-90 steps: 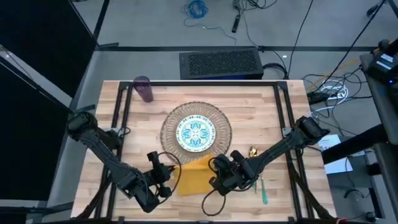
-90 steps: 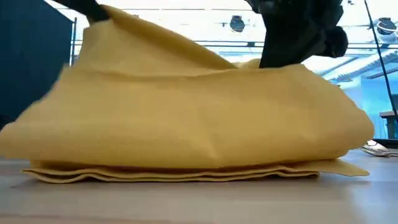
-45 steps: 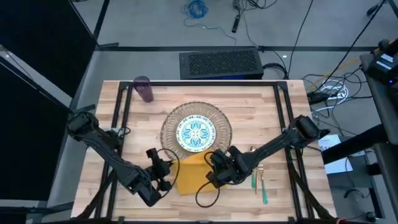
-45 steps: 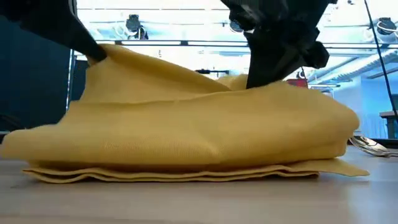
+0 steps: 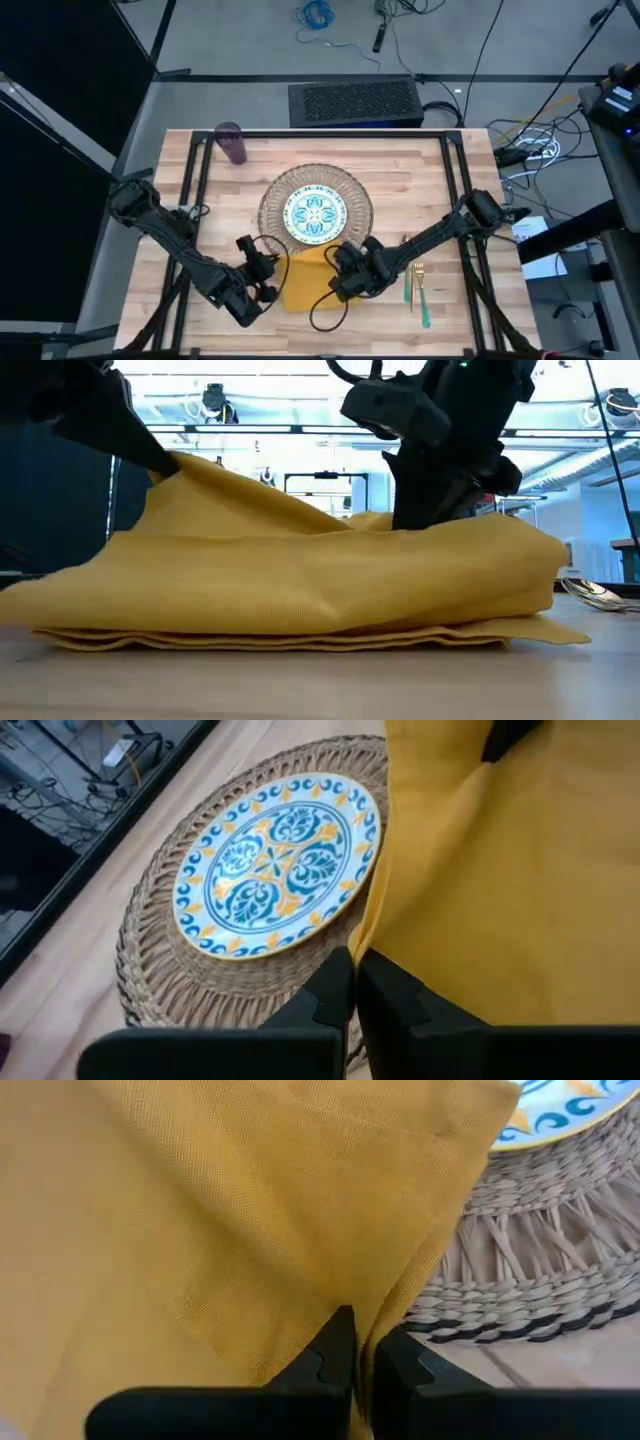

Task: Set table place
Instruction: Fold the yellow table napkin

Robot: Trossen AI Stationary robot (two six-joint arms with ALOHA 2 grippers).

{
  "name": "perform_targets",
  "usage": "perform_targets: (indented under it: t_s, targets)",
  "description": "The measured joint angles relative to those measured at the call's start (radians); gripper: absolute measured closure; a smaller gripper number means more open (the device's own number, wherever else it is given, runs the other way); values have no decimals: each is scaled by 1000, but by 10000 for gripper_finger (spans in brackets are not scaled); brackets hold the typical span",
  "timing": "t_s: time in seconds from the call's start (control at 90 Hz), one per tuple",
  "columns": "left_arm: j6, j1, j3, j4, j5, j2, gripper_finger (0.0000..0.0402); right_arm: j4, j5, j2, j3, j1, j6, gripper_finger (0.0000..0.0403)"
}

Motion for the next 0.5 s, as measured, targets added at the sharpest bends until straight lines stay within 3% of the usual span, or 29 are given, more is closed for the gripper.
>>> perform_targets:
  t_s: [0.233, 0.5]
  targets:
    - [0, 2, 0, 0, -16, 0, 402, -9, -16, -3, 0, 6, -13, 379]
    - [23, 6, 0, 36, -16, 0, 401, -75, -12, -15, -1, 37, 43, 267]
